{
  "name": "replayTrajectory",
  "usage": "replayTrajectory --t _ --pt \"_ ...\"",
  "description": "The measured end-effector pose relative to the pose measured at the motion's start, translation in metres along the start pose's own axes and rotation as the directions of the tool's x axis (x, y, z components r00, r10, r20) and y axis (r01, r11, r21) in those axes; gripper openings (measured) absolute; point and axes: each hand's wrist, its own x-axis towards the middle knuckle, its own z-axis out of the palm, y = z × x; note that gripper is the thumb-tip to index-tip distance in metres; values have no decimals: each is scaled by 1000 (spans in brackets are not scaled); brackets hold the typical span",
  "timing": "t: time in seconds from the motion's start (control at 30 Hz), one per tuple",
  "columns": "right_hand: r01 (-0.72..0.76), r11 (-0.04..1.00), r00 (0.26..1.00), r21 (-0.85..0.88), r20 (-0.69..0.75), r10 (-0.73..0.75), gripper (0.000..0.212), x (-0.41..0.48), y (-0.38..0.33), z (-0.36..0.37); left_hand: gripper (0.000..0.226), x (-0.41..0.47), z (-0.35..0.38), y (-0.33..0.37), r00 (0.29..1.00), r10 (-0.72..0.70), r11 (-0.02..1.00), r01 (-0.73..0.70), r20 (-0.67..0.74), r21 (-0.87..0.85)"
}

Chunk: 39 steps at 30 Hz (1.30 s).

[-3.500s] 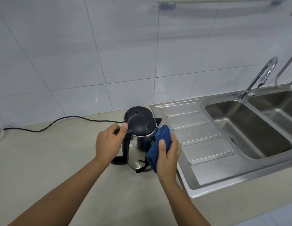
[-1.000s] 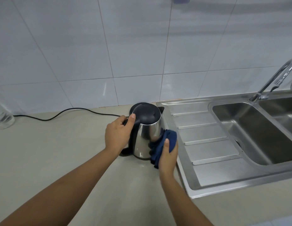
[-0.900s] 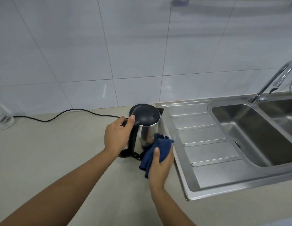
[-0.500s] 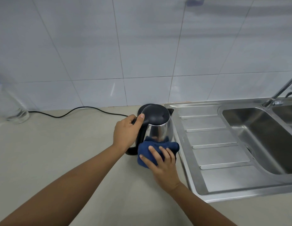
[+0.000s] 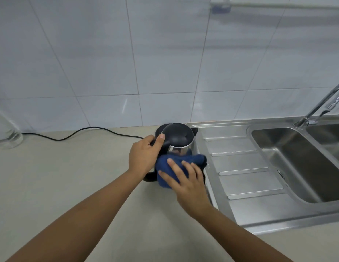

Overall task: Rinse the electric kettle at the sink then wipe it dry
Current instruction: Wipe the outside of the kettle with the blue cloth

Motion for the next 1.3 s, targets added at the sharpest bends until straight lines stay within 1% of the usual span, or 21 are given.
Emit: replayTrajectory --t 0.13,0.27,0.3,0.33,0.4,0.47,0.57,0.67,0.77,0.87,0.9,0.93,0.97,1.0,1.03,1.07,1.1,1.13,1.17,1.2,1.3 --pt "-7 1000 1000 10 -10 7 59 19 8 -13 53 2 2 -4 999 40 999 -40 0 2" --pt "-86 996 996 33 -15 86 64 -6 5 -3 55 2 2 -5 1000 22 1000 -22 1 2" --pt "-63 998 998 20 -6 63 62 -14 -2 4 56 3 1 -5 1000 17 1000 -17 -5 5" --pt "-3 1000 1000 -8 29 3 58 -21 -13 11 56 3 1 -4 1000 15 1000 -15 -8 11" --pt "106 994 973 -25 208 -99 57 -33 -34 26 55 4 1 -4 1000 23 1000 -23 3 18" --pt "99 995 938 26 332 -102 65 -38 -41 33 54 4 0 -4 999 29 1000 -29 22 5" --pt "62 994 928 88 361 -90 69 -48 -30 34 56 6 0 -5 999 18 1000 -18 40 -20" --pt "58 989 943 135 318 -99 66 -68 -5 28 60 9 -3 -7 997 -8 999 12 71 -51" --pt "-46 986 947 158 322 -8 67 -79 20 12 63 13 -6 -9 997 8 998 -3 78 -56" --pt "-294 942 910 163 347 225 71 -80 15 -7 63 15 -6 -8 995 25 998 -20 95 -53" --pt "-414 895 875 165 345 341 72 -77 8 -11 61 15 -6 -6 995 30 999 -25 100 -46" --pt "-551 810 816 199 332 473 72 -72 2 -14 59 15 -6 -5 994 33 999 -29 106 -44" --pt "-680 679 733 277 295 614 71 -65 -2 -18 59 16 -7 -3 993 36 998 -31 111 -46" --pt "-767 511 624 389 262 736 69 -55 -2 -21 59 16 -7 -2 992 41 998 -35 117 -46" --pt "-783 341 526 520 263 809 68 -44 0 -24 60 17 -7 -1 991 46 998 -41 122 -45" --pt "-729 190 475 658 287 832 66 -31 4 -28 61 17 -7 0 990 51 998 -45 128 -47" --pt "-647 45 454 761 337 825 64 -15 4 -32 62 18 -7 0 990 52 998 -45 133 -52" --pt "-568 -68 449 820 378 810 61 1 2 -36 62 17 -7 0 990 52 997 -45 135 -57" --pt "-527 -111 446 842 386 808 61 14 -2 -37 62 17 -6 -1 990 54 997 -47 134 -59" --pt "-530 -103 436 841 375 818 65 25 -9 -36 62 17 -6 -2 990 59 997 -52 130 -55" --pt "-635 35 419 772 306 855 75 28 -39 -22 65 18 -5 -3 991 68 997 -63 113 -49"
